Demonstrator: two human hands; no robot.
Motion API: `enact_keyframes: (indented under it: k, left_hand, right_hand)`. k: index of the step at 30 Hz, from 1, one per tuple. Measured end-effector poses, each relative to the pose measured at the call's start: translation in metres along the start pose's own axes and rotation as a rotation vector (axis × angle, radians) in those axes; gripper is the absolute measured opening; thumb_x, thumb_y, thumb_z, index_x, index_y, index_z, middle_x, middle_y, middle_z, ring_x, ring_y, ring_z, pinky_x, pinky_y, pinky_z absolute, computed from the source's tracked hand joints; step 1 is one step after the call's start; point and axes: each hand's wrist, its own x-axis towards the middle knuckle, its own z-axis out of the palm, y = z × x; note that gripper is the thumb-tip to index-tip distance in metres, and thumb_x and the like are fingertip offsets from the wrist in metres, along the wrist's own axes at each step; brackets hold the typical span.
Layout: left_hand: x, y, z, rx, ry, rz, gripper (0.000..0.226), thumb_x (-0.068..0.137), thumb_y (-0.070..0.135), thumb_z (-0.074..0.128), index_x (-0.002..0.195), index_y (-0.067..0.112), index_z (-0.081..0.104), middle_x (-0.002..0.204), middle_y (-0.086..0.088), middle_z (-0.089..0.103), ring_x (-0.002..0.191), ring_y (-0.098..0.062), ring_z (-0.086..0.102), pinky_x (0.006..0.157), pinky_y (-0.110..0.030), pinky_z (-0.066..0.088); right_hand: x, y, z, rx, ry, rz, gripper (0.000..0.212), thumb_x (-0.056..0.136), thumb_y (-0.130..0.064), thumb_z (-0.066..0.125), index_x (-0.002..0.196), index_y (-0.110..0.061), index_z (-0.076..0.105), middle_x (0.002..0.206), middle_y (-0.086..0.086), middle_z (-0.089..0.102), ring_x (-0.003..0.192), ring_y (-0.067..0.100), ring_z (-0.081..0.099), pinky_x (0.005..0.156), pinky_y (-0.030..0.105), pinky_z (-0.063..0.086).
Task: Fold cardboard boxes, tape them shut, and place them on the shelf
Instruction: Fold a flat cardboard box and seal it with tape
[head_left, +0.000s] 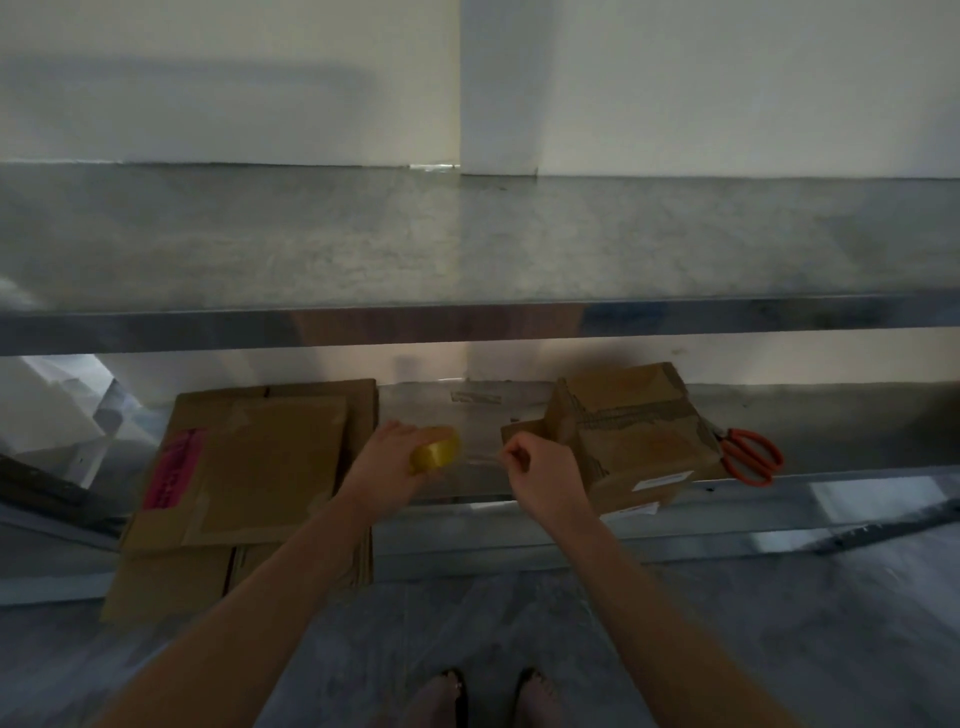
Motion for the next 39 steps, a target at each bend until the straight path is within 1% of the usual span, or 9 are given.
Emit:
enact_keyframes:
  k: [3,11,16,18,24,27,30,35,39]
  left_hand:
    - [0.015,-0.009,0.005,0.055,0.05,-0.097,0.055,0.081,0.029,0.073,0.133,0.02,0.055,0.13,-0.007,0.058,0.123,-0.028,0.045,0.112,-0.036,0.021]
    - [0.026,-0.03,0.045,0.176,-0.148,0.0,0.067,0.071,0.037,0.079,0.132,0.025,0.054,0.122,-0.002,0.061,0.105,-0.025,0.05,0.096,-0.035,0.035]
    - [0.025,-0.039,0.049,0.105,-0.182,-0.015,0.069,0.07,0.03,0.082,0.131,0.025,0.052,0.121,-0.002,0.055,0.105,-0.024,0.044,0.096,-0.038,0.039]
    - [0.025,-0.042,0.05,0.082,-0.205,-0.021,0.071,0.072,0.033,0.08,0.134,0.024,0.049,0.124,-0.003,0.051,0.111,-0.025,0.041,0.099,-0.038,0.036]
    - [0.026,-0.048,0.042,0.095,-0.276,0.036,0.075,0.077,0.045,0.072,0.142,0.025,0.04,0.135,-0.01,0.039,0.127,-0.029,0.03,0.109,-0.038,0.028]
    - [0.022,-0.047,0.036,0.157,-0.297,0.028,0.085,0.072,0.071,0.047,0.145,0.03,0.035,0.139,-0.008,0.035,0.131,-0.031,0.028,0.11,-0.042,0.029]
    - [0.018,-0.045,0.034,0.203,-0.284,0.033,0.09,0.07,0.079,0.033,0.146,0.03,0.034,0.144,-0.005,0.032,0.136,-0.029,0.024,0.114,-0.047,0.027]
    - [0.02,-0.011,0.024,0.272,-0.133,0.103,0.075,0.088,0.067,0.022,0.151,0.028,0.02,0.159,0.002,0.016,0.148,-0.022,0.002,0.12,-0.04,0.008]
    - [0.029,0.056,0.015,0.279,-0.086,0.199,0.086,0.083,0.072,-0.001,0.153,0.025,0.014,0.16,0.002,0.01,0.148,-0.018,-0.002,0.12,-0.036,-0.006]
  right_hand:
    - [-0.007,0.005,0.019,0.032,-0.005,0.038,0.005,0.094,-0.018,0.062,0.094,-0.017,0.067,0.084,-0.007,0.064,0.077,0.007,0.06,0.072,0.014,0.044]
    - [0.0,0.04,0.058,0.112,-0.004,0.319,0.013,0.095,-0.024,0.061,0.098,-0.016,0.072,0.094,-0.001,0.071,0.076,0.005,0.055,0.059,0.009,0.035]
    - [0.002,0.038,0.082,0.064,0.042,0.401,0.019,0.093,-0.025,0.062,0.111,-0.022,0.067,0.103,0.0,0.072,0.092,0.016,0.064,0.078,0.026,0.05]
    - [0.002,0.034,0.084,-0.049,0.052,0.403,0.023,0.093,-0.027,0.061,0.116,-0.026,0.058,0.103,-0.001,0.069,0.097,0.021,0.065,0.074,0.032,0.05]
    - [0.005,0.038,0.078,-0.217,0.037,0.344,0.012,0.094,-0.034,0.054,0.101,-0.026,0.049,0.089,-0.003,0.066,0.085,0.021,0.066,0.062,0.028,0.043]
    - [0.004,0.042,0.076,-0.235,0.013,0.282,0.018,0.093,-0.039,0.055,0.102,-0.026,0.047,0.095,-0.004,0.064,0.09,0.021,0.065,0.064,0.029,0.042]
    - [-0.003,0.042,0.072,-0.216,0.013,0.198,0.022,0.096,-0.041,0.053,0.109,-0.025,0.045,0.106,-0.004,0.059,0.094,0.019,0.062,0.066,0.029,0.042]
    - [-0.024,0.034,0.043,-0.384,0.233,-0.144,0.039,0.085,-0.038,0.062,0.121,-0.022,0.058,0.119,-0.002,0.061,0.11,0.022,0.059,0.084,0.034,0.052]
    - [-0.028,0.033,-0.009,-0.492,0.384,-0.378,0.047,0.09,-0.037,0.054,0.133,-0.019,0.056,0.138,0.004,0.055,0.136,0.028,0.044,0.109,0.047,0.039]
